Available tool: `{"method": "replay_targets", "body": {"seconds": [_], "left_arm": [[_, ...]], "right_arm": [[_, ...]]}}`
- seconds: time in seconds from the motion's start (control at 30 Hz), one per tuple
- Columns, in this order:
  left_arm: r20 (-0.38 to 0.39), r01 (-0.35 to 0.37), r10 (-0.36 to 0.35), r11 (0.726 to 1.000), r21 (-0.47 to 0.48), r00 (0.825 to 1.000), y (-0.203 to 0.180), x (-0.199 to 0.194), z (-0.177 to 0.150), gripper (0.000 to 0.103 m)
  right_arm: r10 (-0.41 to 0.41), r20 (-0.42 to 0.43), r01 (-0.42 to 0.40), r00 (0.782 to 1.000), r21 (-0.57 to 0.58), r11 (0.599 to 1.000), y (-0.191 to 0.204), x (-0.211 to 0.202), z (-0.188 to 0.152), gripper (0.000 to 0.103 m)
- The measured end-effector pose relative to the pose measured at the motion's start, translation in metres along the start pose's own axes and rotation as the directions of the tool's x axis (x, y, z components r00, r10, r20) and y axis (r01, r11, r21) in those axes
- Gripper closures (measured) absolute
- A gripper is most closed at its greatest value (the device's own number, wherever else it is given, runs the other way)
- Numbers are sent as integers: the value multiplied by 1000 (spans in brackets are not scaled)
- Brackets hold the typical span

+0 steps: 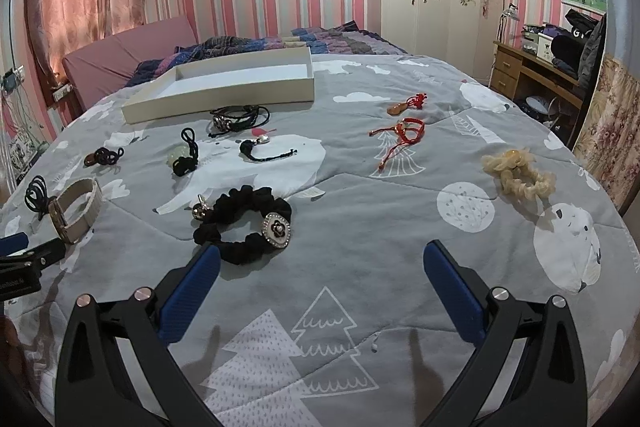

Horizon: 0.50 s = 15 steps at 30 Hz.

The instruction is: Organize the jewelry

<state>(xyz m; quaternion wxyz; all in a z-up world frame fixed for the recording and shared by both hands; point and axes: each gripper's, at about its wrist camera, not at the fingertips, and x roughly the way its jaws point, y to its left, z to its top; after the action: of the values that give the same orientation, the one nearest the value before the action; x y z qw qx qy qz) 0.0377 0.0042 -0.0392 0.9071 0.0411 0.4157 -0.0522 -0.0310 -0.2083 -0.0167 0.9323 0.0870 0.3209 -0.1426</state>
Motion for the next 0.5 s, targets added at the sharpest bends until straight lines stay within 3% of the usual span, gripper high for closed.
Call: {"method": "replay_targets", "body": {"seconds": [0.5], "left_arm": [[47, 5, -6, 1000, 22, 999, -1, -11, -2, 3]], "right_arm": [[-23, -5, 23, 1000, -43, 999, 7, 0, 0, 2]]}}
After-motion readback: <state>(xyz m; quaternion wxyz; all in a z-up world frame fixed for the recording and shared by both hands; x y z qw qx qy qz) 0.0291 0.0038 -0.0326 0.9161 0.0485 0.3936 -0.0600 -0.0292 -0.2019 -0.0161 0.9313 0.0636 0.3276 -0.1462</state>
